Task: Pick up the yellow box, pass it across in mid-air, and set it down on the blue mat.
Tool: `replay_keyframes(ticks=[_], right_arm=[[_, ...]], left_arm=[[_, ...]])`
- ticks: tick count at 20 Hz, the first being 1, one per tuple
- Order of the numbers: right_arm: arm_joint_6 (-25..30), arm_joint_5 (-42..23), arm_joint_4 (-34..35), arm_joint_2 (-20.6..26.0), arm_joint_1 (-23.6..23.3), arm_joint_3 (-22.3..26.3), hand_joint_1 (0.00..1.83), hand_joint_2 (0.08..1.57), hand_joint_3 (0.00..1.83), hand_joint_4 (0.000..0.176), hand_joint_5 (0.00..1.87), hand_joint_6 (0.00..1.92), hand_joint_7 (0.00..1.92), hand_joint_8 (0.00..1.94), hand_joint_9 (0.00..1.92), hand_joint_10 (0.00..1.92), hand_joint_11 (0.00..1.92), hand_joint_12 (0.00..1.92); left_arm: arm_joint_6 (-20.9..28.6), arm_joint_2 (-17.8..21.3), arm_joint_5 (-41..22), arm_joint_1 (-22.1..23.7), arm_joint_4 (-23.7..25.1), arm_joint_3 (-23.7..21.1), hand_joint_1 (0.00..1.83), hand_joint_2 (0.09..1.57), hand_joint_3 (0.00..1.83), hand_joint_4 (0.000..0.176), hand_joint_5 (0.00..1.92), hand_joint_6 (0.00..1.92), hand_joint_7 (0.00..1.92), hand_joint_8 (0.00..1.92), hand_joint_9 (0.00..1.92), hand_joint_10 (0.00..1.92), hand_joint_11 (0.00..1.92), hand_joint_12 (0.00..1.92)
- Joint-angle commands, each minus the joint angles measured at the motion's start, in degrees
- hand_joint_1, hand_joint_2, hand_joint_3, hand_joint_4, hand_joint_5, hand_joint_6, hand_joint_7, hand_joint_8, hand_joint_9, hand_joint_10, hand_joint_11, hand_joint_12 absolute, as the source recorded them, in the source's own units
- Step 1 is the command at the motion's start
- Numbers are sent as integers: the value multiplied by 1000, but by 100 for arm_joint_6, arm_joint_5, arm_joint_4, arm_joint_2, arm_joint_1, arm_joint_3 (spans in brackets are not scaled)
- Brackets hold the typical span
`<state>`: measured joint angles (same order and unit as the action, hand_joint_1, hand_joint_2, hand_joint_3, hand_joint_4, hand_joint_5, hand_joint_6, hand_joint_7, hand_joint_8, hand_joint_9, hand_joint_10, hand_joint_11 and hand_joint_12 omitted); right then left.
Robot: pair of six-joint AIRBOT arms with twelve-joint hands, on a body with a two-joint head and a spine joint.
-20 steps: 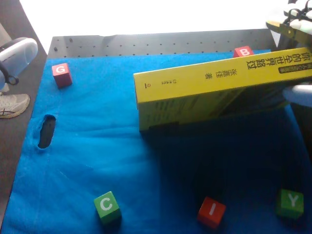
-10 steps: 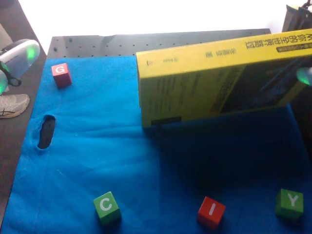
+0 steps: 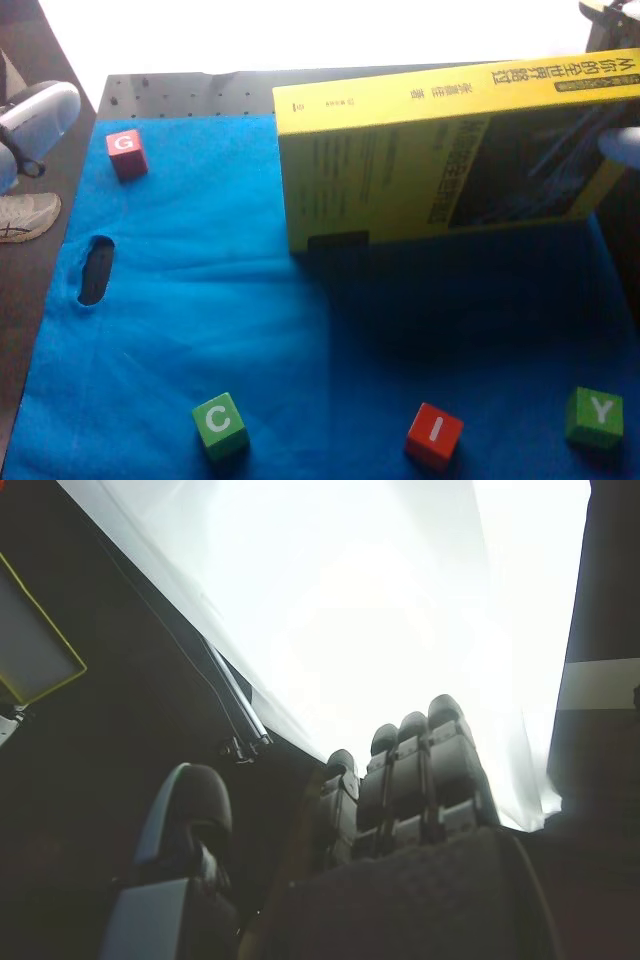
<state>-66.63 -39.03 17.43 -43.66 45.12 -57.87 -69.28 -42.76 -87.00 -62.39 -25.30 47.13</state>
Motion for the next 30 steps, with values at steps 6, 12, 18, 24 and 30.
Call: replay_keyframes(ticks=[6, 12, 18, 24, 30], right_arm=[[-24, -496, -17, 6, -262, -52, 346, 1197, 0, 164, 0, 0, 0, 0, 0, 0, 0, 809], [-24, -982, -102, 249, -306, 130, 214, 1154, 1, 154, 0, 0, 0, 0, 0, 0, 0, 1029], [-24, -1855, -333, 730, -302, 625, 328, 1151, 0, 176, 0, 0, 0, 0, 0, 0, 0, 0], [-24, -2311, -676, 908, -296, 941, 309, 1171, 3, 175, 0, 0, 0, 0, 0, 0, 0, 565], [-25, -2703, -861, 1006, -160, 1127, 296, 1209, 0, 101, 0, 0, 0, 0, 5, 1, 0, 881]], left_arm=[[11, -36, -719, 21, 86, 35, 461, 1328, 8, 164, 0, 0, 0, 0, 0, 0, 0, 0], [11, -39, -731, -7, 69, 34, 511, 1337, 0, 144, 0, 0, 0, 0, 0, 0, 0, 0], [13, -36, -786, -47, 58, 21, 522, 1327, 0, 120, 0, 0, 0, 0, 0, 0, 0, 0], [13, 43, -989, -166, 59, -36, 508, 1300, 0, 133, 0, 0, 0, 0, 0, 0, 0, 0], [11, 114, -1206, -259, 131, -75, 539, 1348, 12, 142, 0, 0, 0, 0, 0, 0, 0, 0]])
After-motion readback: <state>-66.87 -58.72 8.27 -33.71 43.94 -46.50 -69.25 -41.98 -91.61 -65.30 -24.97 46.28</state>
